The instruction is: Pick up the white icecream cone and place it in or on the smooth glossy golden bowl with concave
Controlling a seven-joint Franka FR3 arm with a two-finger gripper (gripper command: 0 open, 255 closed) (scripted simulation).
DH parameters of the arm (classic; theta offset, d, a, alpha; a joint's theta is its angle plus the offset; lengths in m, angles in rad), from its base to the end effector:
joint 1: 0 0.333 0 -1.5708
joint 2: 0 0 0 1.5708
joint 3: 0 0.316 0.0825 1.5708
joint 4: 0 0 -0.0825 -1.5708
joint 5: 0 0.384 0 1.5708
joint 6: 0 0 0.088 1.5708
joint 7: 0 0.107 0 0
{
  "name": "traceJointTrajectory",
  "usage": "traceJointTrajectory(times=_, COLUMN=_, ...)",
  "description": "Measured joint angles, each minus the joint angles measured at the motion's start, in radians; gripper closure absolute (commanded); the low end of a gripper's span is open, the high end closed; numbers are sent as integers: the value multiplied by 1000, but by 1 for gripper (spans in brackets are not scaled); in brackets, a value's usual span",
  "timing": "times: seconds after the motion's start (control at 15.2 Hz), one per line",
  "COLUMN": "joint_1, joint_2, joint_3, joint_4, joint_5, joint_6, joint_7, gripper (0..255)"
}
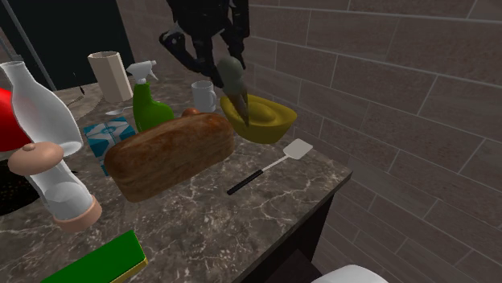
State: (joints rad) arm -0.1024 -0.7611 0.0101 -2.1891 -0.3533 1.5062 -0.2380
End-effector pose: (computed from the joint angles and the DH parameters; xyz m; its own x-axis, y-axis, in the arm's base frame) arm 0.3004 -0.0654 0.6624 0.9944 0.1056 -0.0024 0.0994 -0.9282 0.3585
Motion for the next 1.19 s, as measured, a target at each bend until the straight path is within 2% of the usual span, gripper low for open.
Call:
traceJointTrajectory(times=0.53, joint_1=-29, joint_2=245, joint_3=-110, joint_4=205, joint_5=-43, joint_6=83, joint_7=-106, gripper=255)
traceJointTrajectory(times=0.92, joint_1=-46, joint_2=459, joint_3=-184, joint_4=417, joint_5=-32, joint_6=119, joint_7=-194, gripper=255)
traceJointTrajectory(times=1.19, joint_1=-64, joint_2=619, joint_3=-234, joint_4=598, joint_5=0, joint_6=122, joint_7=-268, gripper=255)
